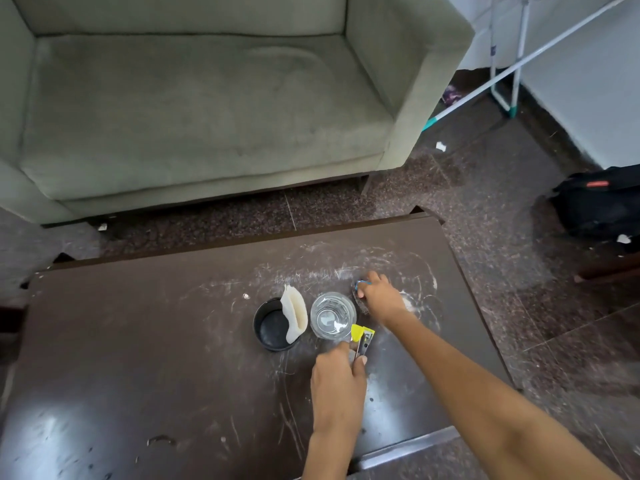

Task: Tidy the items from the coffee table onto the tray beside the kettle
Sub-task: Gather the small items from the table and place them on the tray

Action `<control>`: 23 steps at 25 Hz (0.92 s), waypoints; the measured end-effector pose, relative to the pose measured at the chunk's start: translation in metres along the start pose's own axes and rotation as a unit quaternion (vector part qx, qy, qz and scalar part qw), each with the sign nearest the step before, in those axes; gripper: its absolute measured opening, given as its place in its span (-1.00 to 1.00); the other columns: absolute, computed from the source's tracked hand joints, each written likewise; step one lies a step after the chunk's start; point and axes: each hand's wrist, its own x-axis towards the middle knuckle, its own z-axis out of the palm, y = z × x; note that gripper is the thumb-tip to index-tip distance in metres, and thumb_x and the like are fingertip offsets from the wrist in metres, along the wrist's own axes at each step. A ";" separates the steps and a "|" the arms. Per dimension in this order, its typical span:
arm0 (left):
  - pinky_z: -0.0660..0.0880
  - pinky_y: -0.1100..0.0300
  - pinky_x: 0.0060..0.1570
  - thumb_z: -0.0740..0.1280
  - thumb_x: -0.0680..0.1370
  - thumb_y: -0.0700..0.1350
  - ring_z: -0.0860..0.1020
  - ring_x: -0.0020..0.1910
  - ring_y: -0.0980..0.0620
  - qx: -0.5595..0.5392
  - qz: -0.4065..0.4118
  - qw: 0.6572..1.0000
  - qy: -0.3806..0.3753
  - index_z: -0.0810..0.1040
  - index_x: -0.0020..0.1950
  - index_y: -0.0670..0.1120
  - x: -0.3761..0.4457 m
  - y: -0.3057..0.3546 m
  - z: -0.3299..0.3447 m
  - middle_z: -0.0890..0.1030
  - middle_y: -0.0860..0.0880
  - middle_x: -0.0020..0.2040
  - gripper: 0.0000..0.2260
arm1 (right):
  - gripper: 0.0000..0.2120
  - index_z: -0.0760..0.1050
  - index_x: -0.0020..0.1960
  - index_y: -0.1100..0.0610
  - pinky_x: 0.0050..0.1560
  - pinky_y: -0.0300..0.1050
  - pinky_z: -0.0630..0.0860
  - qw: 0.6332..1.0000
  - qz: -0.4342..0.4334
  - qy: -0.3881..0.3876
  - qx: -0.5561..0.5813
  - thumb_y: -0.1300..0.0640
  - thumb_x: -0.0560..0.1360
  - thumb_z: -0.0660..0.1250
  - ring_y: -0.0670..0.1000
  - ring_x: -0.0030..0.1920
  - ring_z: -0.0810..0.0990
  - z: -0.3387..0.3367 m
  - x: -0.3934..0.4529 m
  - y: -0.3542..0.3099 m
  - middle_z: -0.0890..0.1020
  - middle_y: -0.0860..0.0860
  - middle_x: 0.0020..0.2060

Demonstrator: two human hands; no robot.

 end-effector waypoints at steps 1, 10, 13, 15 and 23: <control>0.48 -0.01 -0.13 0.29 0.53 -0.04 0.56 -0.15 -0.16 0.002 -0.001 1.000 0.001 0.52 -0.08 -0.09 -0.001 -0.001 -0.001 0.61 -0.12 -0.19 -0.88 | -0.71 0.45 0.16 0.17 0.12 0.04 0.47 1.000 0.003 -0.001 0.008 0.39 0.49 0.18 0.19 0.25 0.35 0.004 -0.005 0.002 0.36 0.16 0.24; 0.38 0.09 -0.22 0.32 0.52 -0.05 0.56 -0.15 -0.17 -0.025 -0.008 0.999 0.023 0.55 -0.12 -0.13 -0.033 -0.019 -0.037 0.63 -0.14 -0.19 -0.85 | -0.84 0.65 -0.09 0.07 -0.03 -0.13 0.47 0.961 0.140 0.016 0.238 0.26 0.43 0.33 0.14 -0.06 0.62 0.037 -0.141 -0.036 0.56 0.11 0.02; 0.38 0.10 -0.22 0.33 0.51 -0.09 0.53 -0.18 -0.17 -0.060 -0.012 0.998 0.035 0.57 -0.11 -0.14 -0.059 -0.034 -0.077 0.61 -0.16 -0.22 -0.87 | -0.94 0.62 -0.16 0.07 -0.25 -0.29 0.38 0.947 0.129 0.051 0.289 0.20 0.39 0.43 -0.04 -0.29 0.51 0.011 -0.194 -0.090 0.53 0.02 -0.10; 0.37 0.09 -0.22 0.33 0.51 -0.10 0.50 -0.22 -0.18 -0.074 -0.027 0.996 0.052 0.57 -0.13 -0.16 -0.081 -0.053 -0.120 0.59 -0.15 -0.26 -0.87 | -0.92 0.61 -0.14 0.09 -0.20 -0.27 0.37 0.948 0.102 0.060 0.297 0.21 0.37 0.45 -0.07 -0.26 0.48 -0.008 -0.219 -0.142 0.55 0.03 -0.08; 0.26 0.12 -0.29 0.37 0.47 -0.10 0.53 -0.22 -0.21 -0.062 -0.087 0.980 0.165 0.39 -0.34 -0.07 -0.183 -0.160 -0.340 0.61 -0.20 -0.28 -0.76 | -0.91 0.60 -0.16 0.08 -0.14 -0.22 0.34 0.942 -0.001 0.050 0.331 0.17 0.36 0.47 0.05 -0.12 0.58 -0.087 -0.280 -0.383 0.61 0.07 -0.07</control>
